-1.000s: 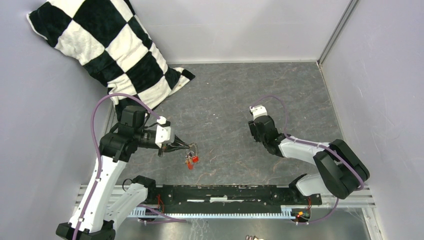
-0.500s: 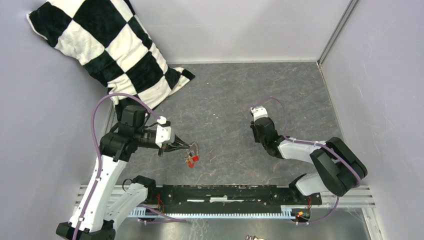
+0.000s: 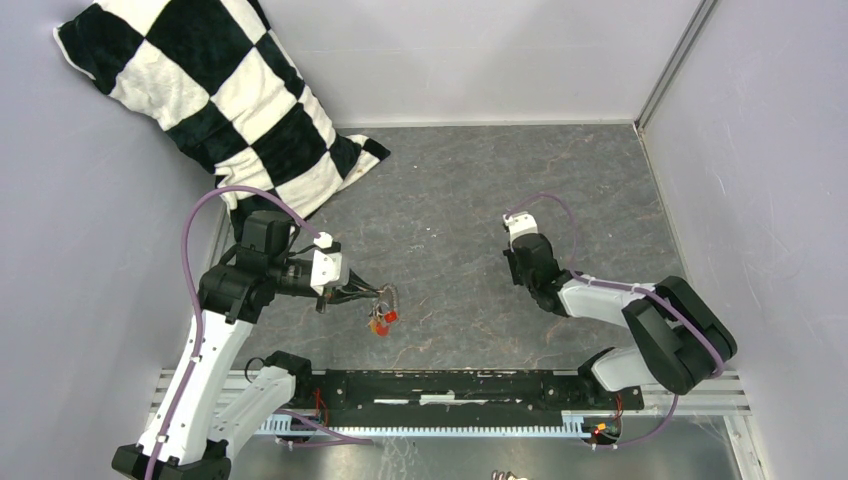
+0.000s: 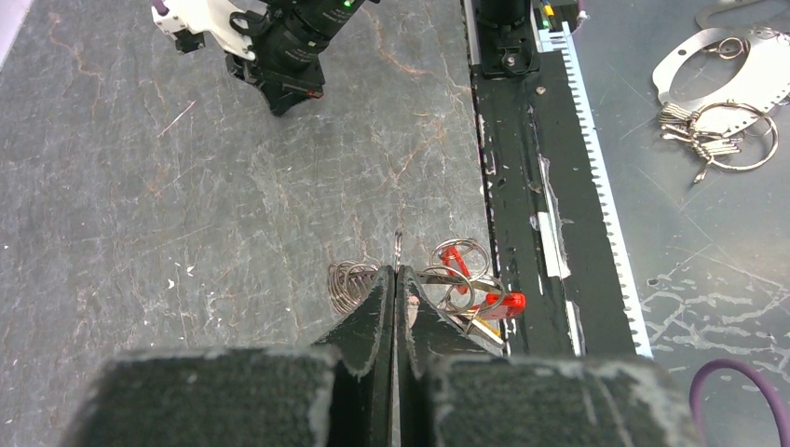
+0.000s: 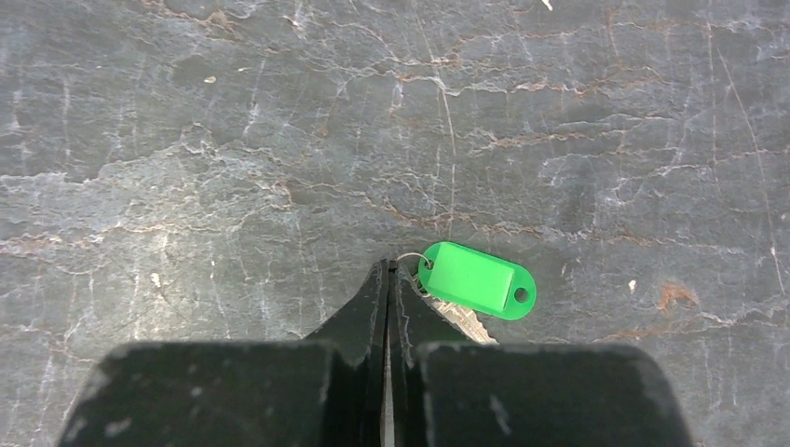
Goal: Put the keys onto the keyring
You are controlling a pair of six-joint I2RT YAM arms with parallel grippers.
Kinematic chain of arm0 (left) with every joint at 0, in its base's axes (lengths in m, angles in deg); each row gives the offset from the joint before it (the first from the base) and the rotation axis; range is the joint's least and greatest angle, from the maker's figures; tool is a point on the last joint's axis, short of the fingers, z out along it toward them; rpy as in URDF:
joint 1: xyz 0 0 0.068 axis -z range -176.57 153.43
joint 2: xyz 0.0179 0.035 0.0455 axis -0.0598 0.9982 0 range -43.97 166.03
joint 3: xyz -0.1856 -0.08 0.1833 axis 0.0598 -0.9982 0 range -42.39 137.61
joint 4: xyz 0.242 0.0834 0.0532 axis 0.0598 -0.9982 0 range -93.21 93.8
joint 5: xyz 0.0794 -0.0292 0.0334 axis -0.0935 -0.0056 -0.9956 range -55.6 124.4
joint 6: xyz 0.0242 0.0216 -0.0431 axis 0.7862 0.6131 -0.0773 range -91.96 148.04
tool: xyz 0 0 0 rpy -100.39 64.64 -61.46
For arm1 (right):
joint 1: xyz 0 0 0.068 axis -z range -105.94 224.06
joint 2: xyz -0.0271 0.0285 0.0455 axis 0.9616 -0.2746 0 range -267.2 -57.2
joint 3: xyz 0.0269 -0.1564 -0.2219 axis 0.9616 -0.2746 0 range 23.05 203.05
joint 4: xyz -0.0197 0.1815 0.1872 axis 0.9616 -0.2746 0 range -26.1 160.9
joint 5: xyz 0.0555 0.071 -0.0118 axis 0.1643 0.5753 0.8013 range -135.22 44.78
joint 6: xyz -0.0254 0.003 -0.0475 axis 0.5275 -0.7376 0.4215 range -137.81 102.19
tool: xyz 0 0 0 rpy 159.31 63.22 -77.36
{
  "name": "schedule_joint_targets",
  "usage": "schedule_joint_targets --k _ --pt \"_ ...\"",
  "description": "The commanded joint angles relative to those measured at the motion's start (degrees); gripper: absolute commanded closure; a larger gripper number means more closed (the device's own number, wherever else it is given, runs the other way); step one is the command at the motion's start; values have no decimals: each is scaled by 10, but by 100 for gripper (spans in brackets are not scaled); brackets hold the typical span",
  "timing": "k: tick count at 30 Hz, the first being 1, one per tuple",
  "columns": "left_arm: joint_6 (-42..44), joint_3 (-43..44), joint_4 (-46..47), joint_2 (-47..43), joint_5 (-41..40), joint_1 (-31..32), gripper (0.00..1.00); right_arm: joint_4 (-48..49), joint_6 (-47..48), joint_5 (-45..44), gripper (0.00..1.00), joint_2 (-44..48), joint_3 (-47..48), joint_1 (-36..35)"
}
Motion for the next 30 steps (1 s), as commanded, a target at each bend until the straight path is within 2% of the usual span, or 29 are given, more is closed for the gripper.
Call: schedule_joint_targets --k 1,6,9,14,23,26,30 --pt "2 24 2 -3 3 1 98 -2 8 50 100 21 21 2" --pt "1 21 2 -4 1 1 98 8 25 179 100 45 31 -18" --pt "2 17 2 -5 1 1 98 17 43 293 100 65 33 -34" --pt "11 5 2 -7 1 1 98 14 61 429 100 57 36 -40" --pt "10 6 2 -3 4 1 98 41 44 510 99 -17 44 -40" --pt "8 2 2 -9 4 1 98 36 41 509 100 -28 56 -40" --pt "6 0 2 -14 4 1 98 32 42 484 90 -11 53 -40"
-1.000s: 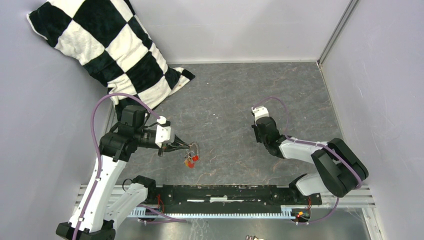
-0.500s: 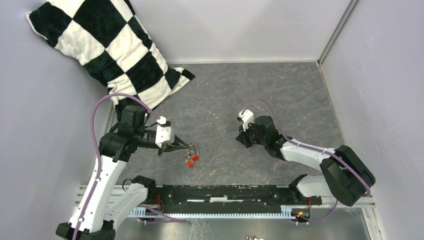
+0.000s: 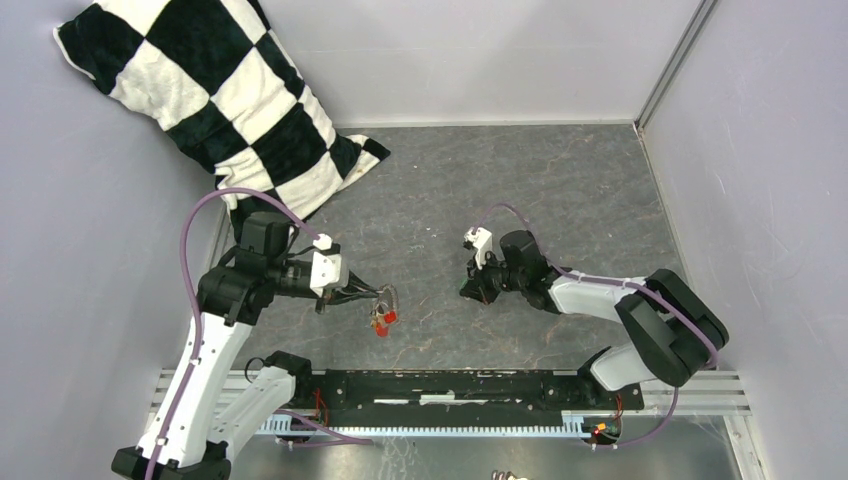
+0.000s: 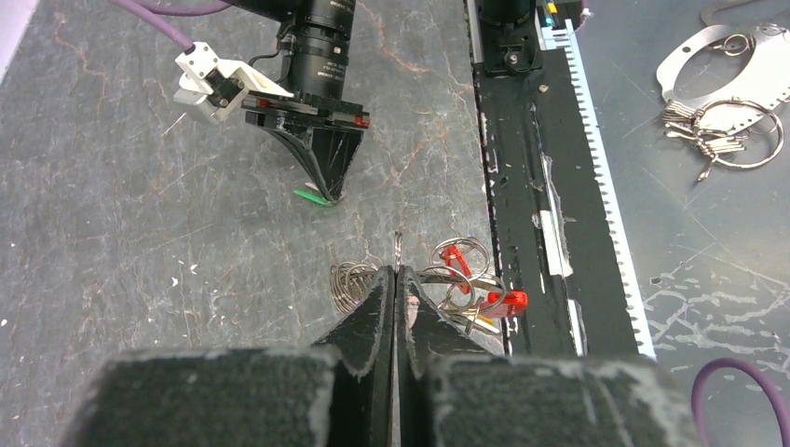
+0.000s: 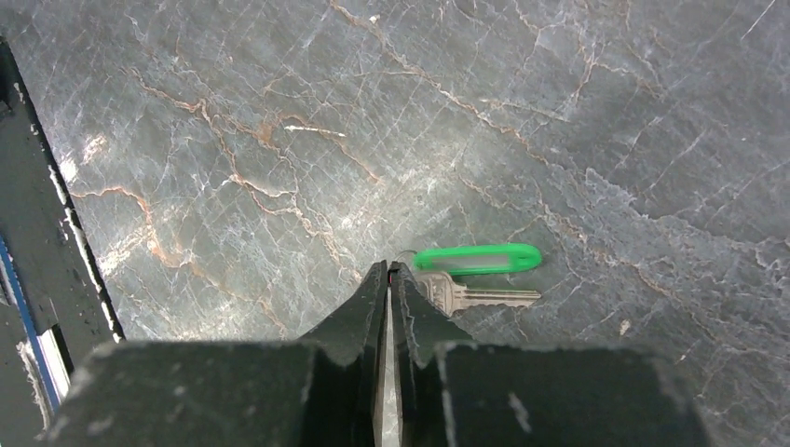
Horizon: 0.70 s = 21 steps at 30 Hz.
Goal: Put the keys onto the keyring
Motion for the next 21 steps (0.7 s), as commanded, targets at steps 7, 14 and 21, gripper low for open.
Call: schedule_joint_targets --k 7,14,21 --pt "5 3 4 -9 9 1 98 -18 24 -57 77 54 16 -2" --pt "3 4 4 -12 7 1 98 -26 61 -89 52 74 2 -25" --pt "6 1 4 -10 8 1 98 -39 184 -44 47 40 15 -31"
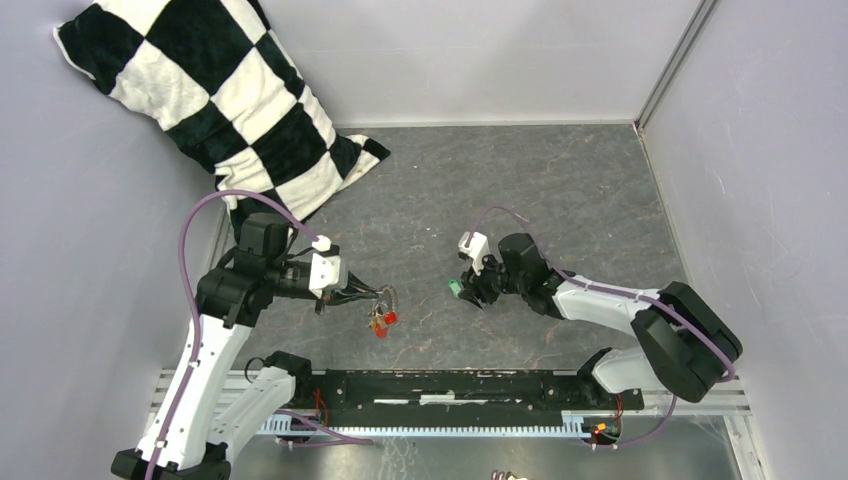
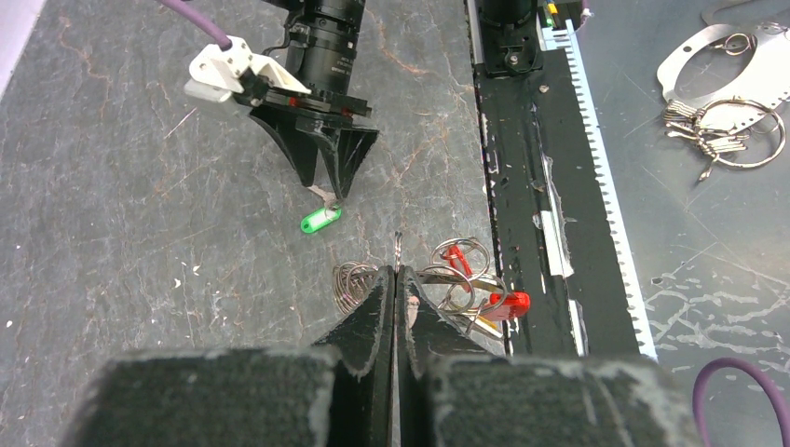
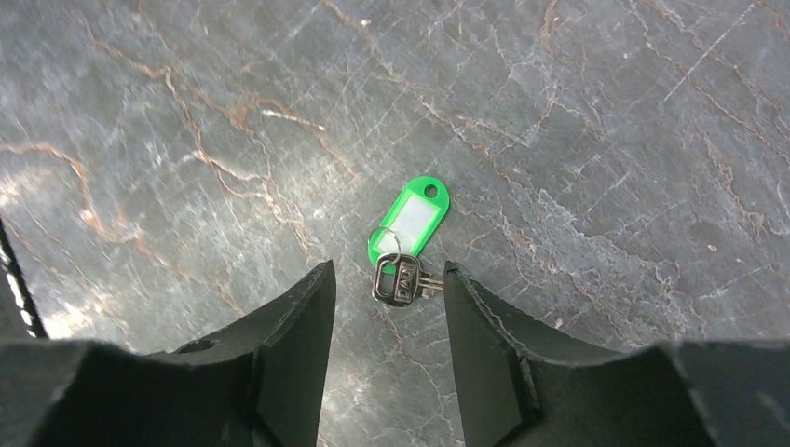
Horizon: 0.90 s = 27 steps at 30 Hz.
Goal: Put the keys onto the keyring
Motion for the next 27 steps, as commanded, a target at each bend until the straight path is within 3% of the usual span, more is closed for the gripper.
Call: schedule_joint_targets --k 1,11,18,27 --pt "5 2 4 -3 8 1 98 -14 110 32 47 -20 20 0" --pt "2 5 5 -9 9 1 98 -36 250 178 49 -52 56 37" --pt "-5 11 4 -15 12 1 98 -146 334 269 51 -128 116 67" --pt "-4 13 4 -26 13 1 98 -182 353 293 53 -152 133 90"
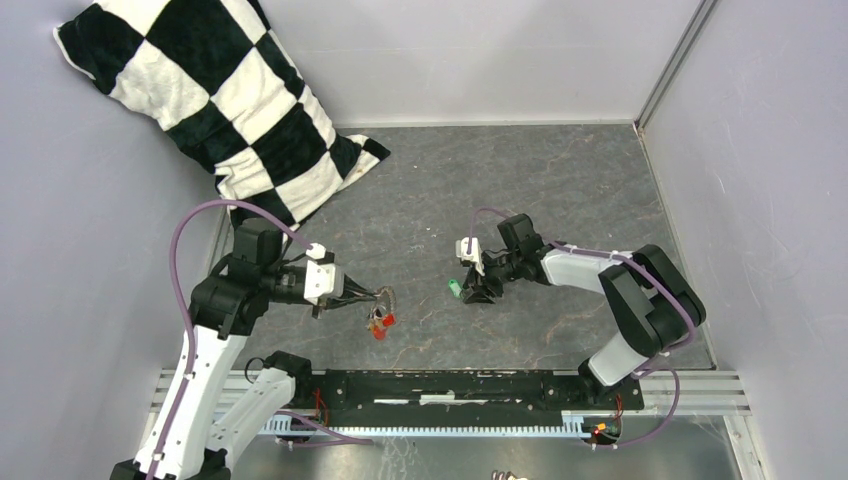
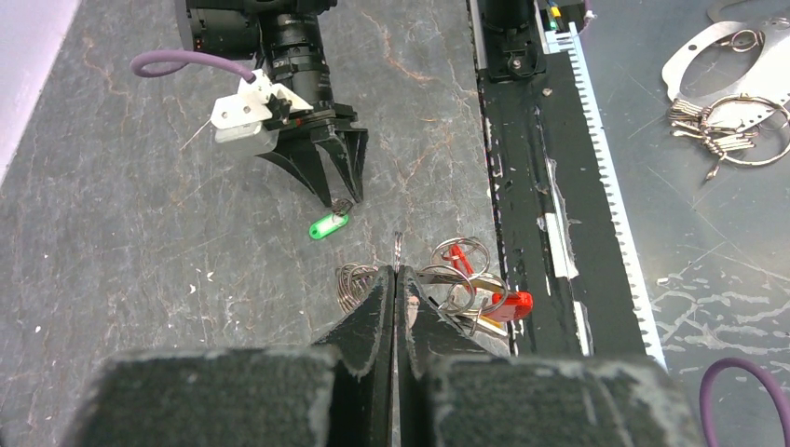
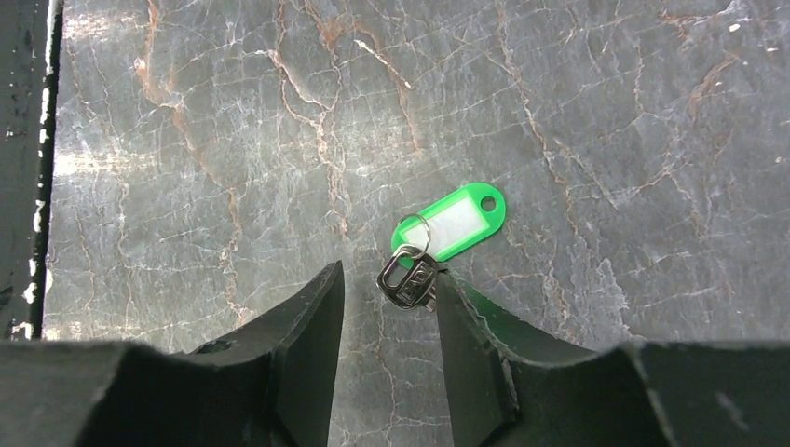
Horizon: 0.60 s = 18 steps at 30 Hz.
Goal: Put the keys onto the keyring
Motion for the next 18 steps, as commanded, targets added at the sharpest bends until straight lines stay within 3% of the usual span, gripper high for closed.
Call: schedule_joint_targets --k 1,18 --pt "-3 13 4 -5 12 1 98 -12 17 32 54 -16 26 2" --pt "-6 13 4 -7 11 1 98 64 -29 16 56 -28 17 2"
